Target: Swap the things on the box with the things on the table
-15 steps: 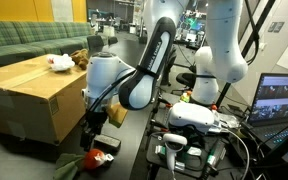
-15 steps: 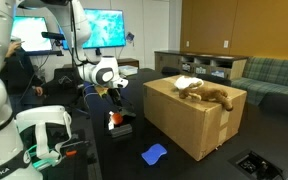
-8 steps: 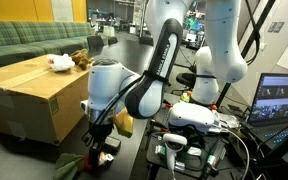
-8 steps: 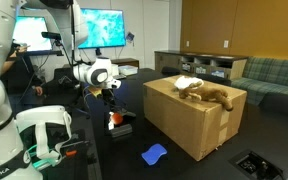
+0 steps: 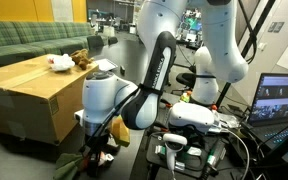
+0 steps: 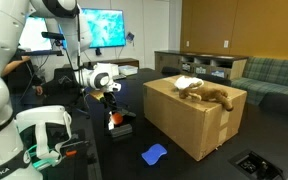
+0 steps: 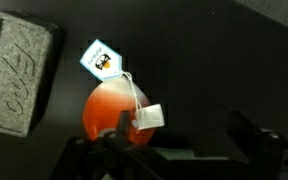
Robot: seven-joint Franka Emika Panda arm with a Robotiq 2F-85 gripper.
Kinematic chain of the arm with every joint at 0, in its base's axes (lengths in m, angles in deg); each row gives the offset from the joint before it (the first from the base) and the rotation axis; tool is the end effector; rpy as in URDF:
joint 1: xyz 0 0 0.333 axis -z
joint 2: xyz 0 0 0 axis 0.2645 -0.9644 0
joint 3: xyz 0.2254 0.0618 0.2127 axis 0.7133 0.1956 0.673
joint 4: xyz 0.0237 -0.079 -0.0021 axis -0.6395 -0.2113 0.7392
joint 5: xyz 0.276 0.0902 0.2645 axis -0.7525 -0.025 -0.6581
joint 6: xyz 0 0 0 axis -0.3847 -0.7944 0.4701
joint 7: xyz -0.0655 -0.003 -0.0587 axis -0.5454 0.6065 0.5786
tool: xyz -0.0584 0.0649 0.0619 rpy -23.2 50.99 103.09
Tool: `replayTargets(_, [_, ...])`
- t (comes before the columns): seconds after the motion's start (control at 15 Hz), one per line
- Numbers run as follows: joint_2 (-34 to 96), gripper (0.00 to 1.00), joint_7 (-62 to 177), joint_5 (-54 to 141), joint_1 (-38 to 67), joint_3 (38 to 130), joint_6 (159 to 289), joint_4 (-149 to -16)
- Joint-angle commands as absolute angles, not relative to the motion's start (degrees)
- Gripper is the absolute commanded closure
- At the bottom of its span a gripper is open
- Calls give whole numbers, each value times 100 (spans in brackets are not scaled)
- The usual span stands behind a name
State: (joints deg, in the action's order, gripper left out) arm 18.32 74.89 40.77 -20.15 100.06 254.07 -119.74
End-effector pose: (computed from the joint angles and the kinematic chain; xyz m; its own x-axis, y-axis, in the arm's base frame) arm 0.3612 0.4024 0.1467 0.9132 0.4026 0.0633 0.4075 -0.9034 -0.1336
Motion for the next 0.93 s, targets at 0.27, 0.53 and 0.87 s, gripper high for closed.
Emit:
replayTargets(0.27, [1207,0,7406,4553,-2710,9244,25390,-11430])
replayTargets(0.53, [1049,0,7507,4816,-3216,8683,25371,-11277])
replayTargets(0.87, [971,38,7495,4829,-3557,8302,25335,-11183])
